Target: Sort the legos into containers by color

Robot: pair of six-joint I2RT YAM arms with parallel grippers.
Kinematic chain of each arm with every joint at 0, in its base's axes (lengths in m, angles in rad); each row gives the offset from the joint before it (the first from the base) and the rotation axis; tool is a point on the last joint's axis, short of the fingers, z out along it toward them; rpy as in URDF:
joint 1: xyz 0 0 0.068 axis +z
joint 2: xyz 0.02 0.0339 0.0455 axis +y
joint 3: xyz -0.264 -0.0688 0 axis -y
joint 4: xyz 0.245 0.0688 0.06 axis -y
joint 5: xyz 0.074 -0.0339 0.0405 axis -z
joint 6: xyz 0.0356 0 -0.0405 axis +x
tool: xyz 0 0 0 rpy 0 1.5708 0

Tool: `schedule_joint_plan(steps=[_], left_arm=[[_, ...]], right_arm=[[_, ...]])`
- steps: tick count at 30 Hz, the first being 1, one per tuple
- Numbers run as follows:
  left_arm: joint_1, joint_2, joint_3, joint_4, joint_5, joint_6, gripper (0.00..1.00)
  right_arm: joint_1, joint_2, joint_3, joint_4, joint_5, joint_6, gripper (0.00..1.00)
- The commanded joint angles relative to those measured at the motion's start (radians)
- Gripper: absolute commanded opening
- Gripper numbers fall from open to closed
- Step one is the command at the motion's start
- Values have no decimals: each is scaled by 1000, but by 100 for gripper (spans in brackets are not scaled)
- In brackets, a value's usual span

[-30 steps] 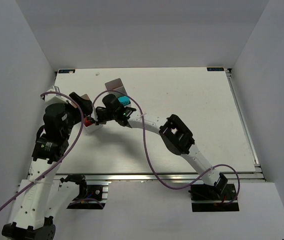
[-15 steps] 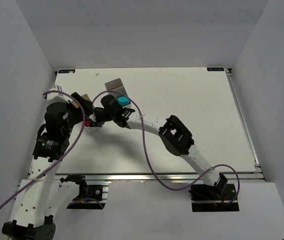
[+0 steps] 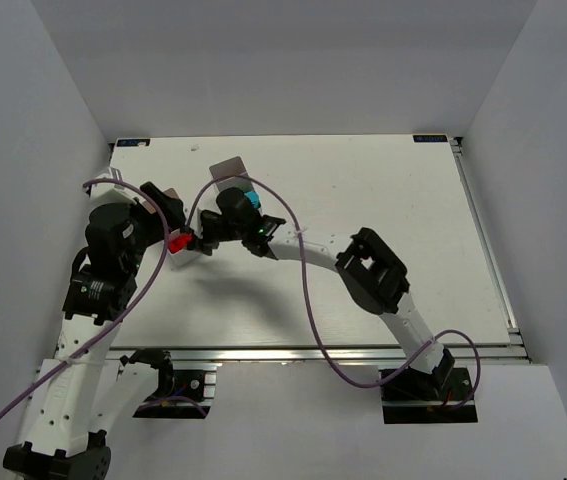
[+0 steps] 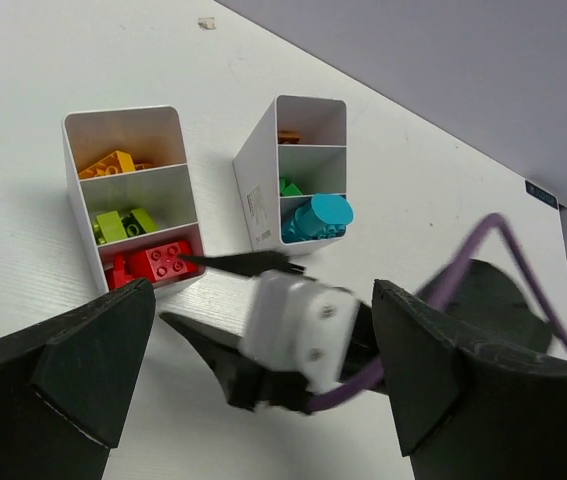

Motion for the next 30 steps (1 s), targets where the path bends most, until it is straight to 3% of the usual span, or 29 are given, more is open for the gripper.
schedule_joint_plan(steps=[1, 3, 7, 13, 23, 30], left_arm=[[6, 0, 36, -4, 1, 12, 98], [5, 0, 33, 2, 4, 12, 98], [6, 0, 18, 27, 35, 11, 98], [5, 21, -1, 71, 82, 12, 98], [6, 94, -1, 157, 139, 17, 98], [6, 126, -34, 239, 187, -14, 98]], right_arm=[[-56, -162, -43, 102, 34, 156, 61], [-104, -217, -99, 101, 56, 266, 89], [-194, -286, -147, 18, 125, 442, 89], [-365, -381, -188, -163, 91, 605, 89], [-543, -530, -268, -393, 172, 630, 89], [-620, -654, -386, -385, 301, 644, 89]])
